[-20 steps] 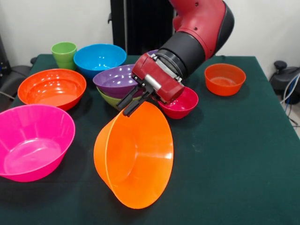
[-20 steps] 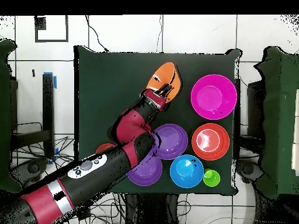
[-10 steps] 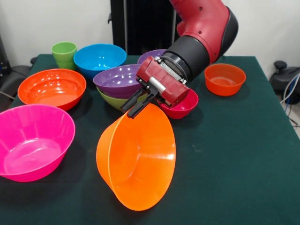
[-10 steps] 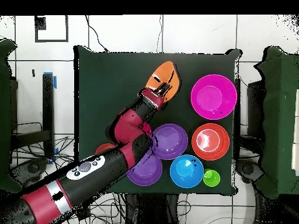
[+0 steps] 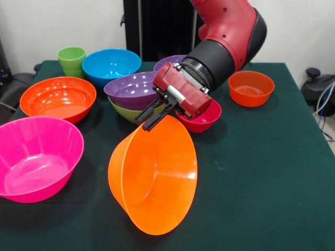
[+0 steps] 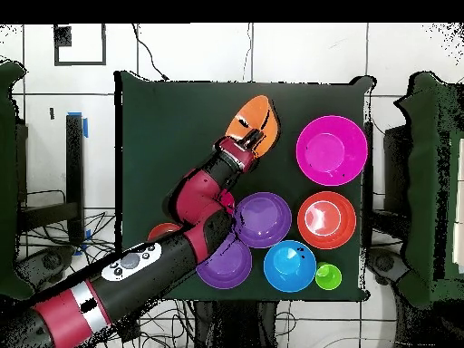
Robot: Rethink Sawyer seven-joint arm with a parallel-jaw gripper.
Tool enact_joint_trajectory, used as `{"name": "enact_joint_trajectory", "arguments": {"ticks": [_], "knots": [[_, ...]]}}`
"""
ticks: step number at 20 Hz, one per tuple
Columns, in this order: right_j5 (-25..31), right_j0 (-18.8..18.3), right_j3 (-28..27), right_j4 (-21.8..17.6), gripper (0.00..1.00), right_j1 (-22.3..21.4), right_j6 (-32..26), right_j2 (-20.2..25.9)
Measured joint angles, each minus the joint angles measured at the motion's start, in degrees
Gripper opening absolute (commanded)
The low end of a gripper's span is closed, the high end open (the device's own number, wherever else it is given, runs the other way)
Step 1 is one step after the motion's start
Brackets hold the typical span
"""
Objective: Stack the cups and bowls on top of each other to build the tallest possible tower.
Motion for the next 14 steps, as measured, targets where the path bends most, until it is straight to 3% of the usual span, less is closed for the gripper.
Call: {"name": "enact_joint_trajectory", "arguments": {"ticks": [8,14], "knots": [[1.8,4.1,0.0,9.8,0.0,4.5,0.0,-2.1],[9.8,7.3,-0.1,17.1,0.0,9.9,0.0,-7.2]]}}
